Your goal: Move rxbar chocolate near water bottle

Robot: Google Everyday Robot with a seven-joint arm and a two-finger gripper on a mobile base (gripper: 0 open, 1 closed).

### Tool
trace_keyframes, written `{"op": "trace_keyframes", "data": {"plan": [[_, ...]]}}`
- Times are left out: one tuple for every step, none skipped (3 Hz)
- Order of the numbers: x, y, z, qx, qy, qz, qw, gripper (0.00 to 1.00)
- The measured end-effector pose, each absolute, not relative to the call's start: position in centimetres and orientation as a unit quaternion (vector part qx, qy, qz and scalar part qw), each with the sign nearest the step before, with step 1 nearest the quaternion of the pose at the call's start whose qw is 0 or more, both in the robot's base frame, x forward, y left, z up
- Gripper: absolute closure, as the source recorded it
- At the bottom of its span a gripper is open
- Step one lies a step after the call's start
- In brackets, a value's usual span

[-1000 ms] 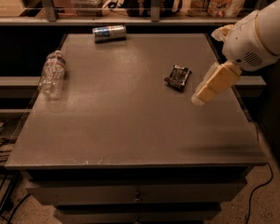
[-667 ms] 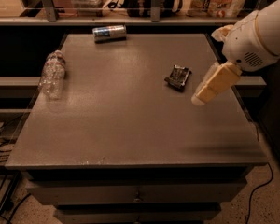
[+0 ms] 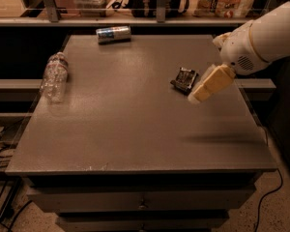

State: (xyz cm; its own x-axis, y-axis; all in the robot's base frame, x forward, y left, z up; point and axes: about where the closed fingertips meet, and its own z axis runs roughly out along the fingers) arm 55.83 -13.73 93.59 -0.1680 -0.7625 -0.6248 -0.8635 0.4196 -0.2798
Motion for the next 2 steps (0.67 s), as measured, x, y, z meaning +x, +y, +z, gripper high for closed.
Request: {"op": "trace_keyframes", "data": {"plan": [[58.2,-13.1,91.9,-0.532,0.762,0.085,0.359,0.00],[60.1,-11.7,89.6,-0.536,0.761,0.110,0.347,0.00]]}}
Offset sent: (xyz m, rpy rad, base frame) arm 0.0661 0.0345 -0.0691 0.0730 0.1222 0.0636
